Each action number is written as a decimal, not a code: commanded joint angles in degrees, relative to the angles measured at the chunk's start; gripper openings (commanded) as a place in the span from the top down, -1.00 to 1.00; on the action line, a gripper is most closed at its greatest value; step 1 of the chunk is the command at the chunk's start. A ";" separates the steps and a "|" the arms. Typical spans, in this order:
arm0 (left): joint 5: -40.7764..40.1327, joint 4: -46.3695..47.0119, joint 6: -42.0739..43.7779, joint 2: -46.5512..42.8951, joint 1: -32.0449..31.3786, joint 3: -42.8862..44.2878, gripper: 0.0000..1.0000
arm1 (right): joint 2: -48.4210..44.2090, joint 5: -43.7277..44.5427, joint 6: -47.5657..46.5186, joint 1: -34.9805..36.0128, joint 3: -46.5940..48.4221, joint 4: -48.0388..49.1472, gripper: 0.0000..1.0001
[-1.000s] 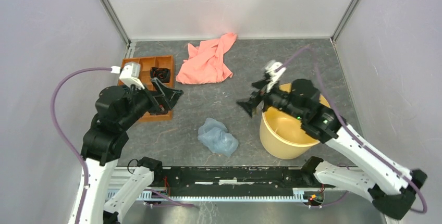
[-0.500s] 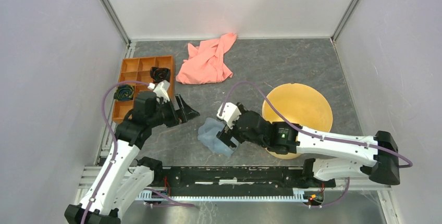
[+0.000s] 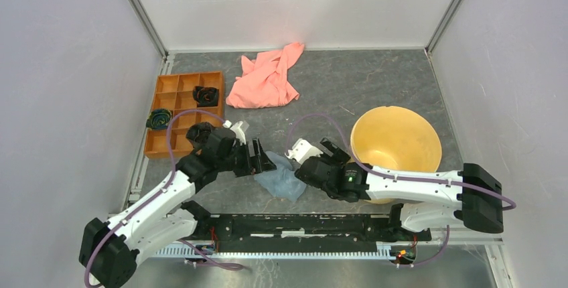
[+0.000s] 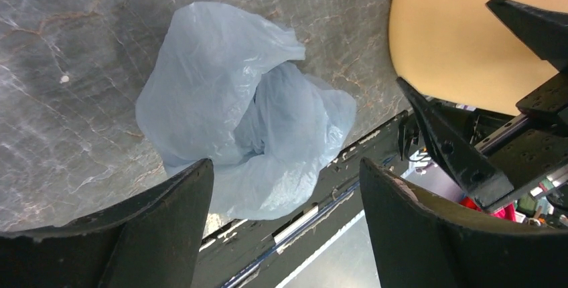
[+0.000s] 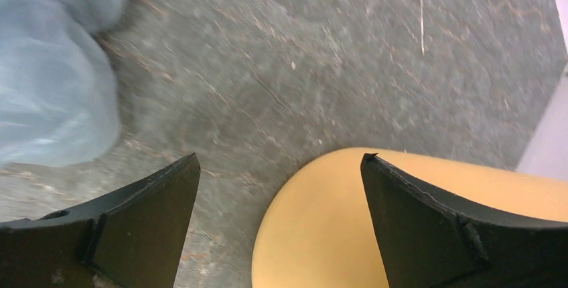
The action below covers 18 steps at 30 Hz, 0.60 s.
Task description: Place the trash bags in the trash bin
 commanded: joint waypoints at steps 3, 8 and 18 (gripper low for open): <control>-4.12 8.84 -5.85 1.16 -2.99 -4.28 -0.67 | -0.37 8.16 4.89 -0.47 -5.26 -4.07 -0.96; -5.91 9.16 -5.76 3.11 -4.02 -4.96 -0.39 | -1.58 0.00 3.39 -0.43 -3.91 -0.15 -0.93; -9.11 11.41 -5.21 -4.91 -4.30 -4.65 0.95 | -8.40 -19.16 2.10 -0.37 0.02 14.67 -0.96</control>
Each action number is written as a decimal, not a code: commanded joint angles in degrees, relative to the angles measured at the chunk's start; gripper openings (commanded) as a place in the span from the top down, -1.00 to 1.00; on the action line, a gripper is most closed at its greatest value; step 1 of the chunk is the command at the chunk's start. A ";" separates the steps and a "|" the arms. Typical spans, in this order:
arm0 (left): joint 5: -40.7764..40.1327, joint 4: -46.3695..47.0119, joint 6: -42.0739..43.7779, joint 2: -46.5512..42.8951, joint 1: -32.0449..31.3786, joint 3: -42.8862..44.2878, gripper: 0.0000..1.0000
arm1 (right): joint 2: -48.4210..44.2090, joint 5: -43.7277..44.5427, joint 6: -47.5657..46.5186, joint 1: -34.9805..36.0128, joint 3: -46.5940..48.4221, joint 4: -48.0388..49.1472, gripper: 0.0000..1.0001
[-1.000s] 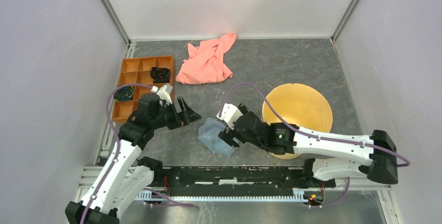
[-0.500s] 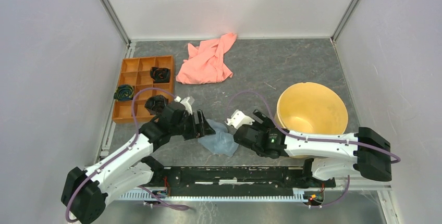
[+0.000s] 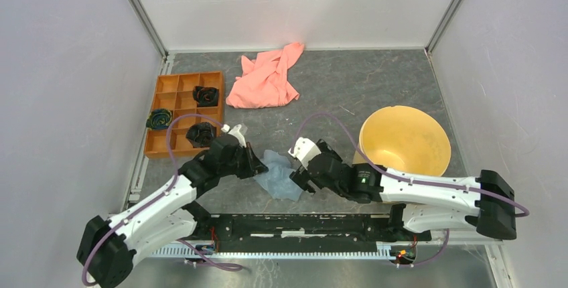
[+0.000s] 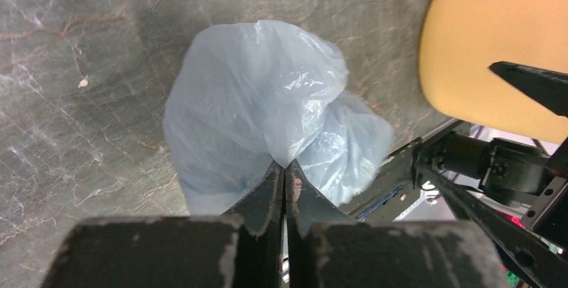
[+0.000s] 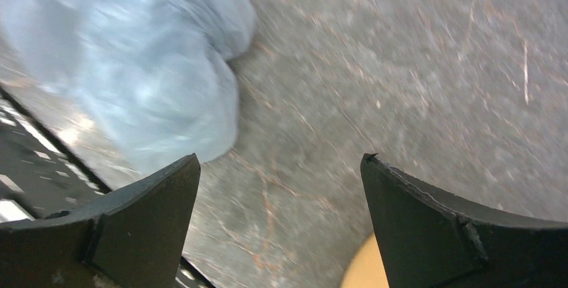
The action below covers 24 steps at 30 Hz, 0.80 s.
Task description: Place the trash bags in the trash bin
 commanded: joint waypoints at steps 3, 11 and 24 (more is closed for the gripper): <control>-1.67 5.62 3.24 -13.63 -0.19 3.22 0.96 | -3.61 -7.02 -0.30 0.05 6.10 8.32 -0.96; 4.25 7.76 10.64 -25.61 -0.17 8.48 0.96 | -12.94 -14.65 0.83 -4.22 7.95 15.97 -0.96; 10.90 9.68 10.58 -28.21 -0.21 8.74 0.96 | -9.02 -44.04 2.74 -17.56 17.28 15.59 -0.96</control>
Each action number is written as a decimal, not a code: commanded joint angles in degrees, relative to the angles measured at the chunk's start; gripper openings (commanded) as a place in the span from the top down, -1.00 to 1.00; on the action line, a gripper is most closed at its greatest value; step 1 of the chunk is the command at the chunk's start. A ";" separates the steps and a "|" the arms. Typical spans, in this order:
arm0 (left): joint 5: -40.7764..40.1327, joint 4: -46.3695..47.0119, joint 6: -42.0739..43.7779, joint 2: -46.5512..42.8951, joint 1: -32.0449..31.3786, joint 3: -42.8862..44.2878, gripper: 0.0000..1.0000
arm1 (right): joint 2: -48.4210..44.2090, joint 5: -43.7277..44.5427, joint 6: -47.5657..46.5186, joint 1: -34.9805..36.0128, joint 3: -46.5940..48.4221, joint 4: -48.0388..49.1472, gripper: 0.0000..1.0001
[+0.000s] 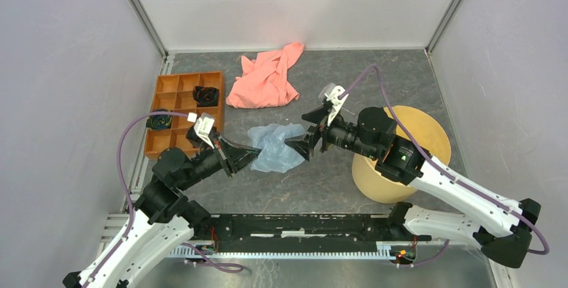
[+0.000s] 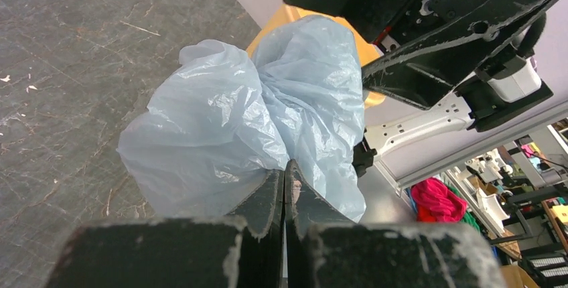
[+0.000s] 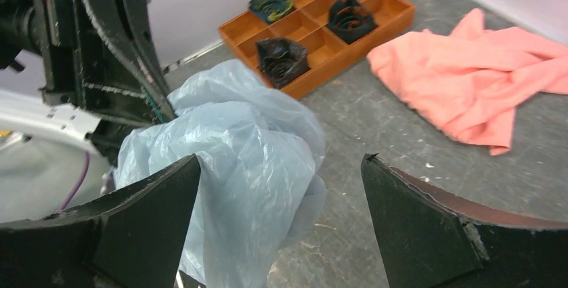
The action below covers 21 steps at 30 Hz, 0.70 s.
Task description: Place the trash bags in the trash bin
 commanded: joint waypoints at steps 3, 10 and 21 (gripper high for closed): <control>-2.63 -0.68 2.37 -0.97 -0.16 1.26 0.96 | 0.68 -14.90 -1.39 -1.41 2.10 -2.26 -0.96; -9.16 -0.54 -0.17 -0.58 -0.16 1.08 0.96 | -2.29 -13.84 -1.59 -1.36 -5.88 -3.86 -0.96; -5.58 -0.10 2.81 2.96 -0.19 2.33 0.96 | -5.14 6.13 -7.55 -1.50 -0.71 -10.88 -0.96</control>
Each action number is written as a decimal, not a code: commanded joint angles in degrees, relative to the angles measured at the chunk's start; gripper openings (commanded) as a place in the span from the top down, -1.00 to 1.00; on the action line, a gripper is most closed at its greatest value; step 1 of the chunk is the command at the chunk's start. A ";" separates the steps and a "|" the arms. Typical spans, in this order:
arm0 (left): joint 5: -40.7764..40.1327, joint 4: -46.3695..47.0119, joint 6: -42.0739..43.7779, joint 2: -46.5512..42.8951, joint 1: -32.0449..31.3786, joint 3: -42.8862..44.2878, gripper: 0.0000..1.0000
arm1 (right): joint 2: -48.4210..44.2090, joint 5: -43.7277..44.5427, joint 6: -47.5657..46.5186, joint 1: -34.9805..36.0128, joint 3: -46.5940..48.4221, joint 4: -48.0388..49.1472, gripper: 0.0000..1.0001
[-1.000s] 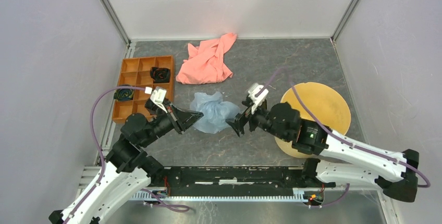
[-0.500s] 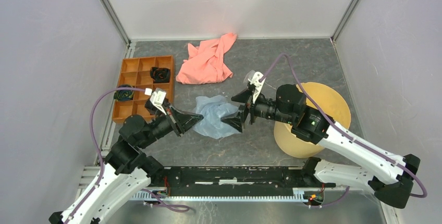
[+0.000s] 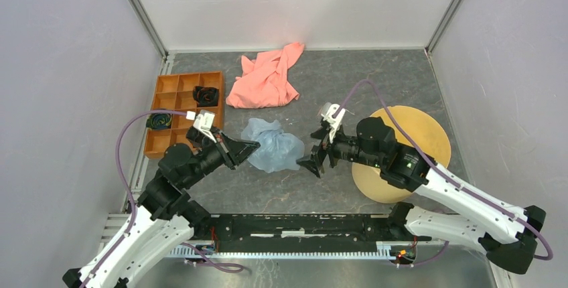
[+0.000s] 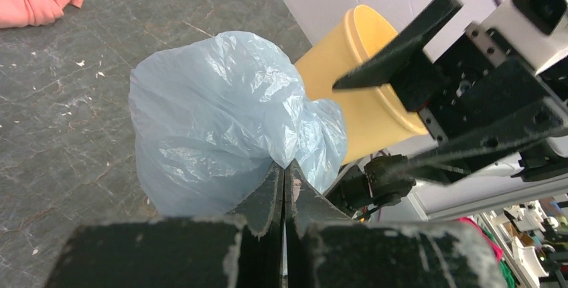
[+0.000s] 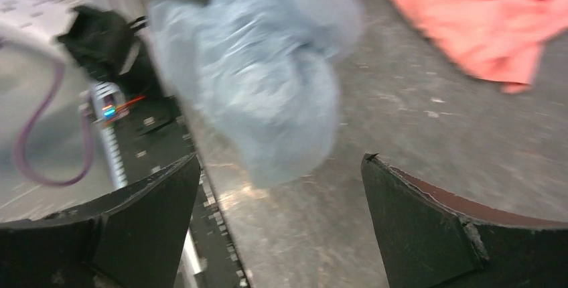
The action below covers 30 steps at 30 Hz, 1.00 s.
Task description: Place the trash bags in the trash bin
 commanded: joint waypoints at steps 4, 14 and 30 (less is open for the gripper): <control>9.98 4.55 3.53 5.09 -0.16 2.05 0.96 | 0.46 15.10 -7.00 -3.39 7.05 1.34 -0.96; 21.99 6.19 5.48 8.48 -0.16 2.56 0.96 | 11.17 -22.74 -4.46 -7.62 7.79 8.39 -0.96; 19.94 4.08 7.76 7.90 -0.16 3.15 0.92 | 9.01 -21.61 3.85 -8.61 -1.21 20.60 0.86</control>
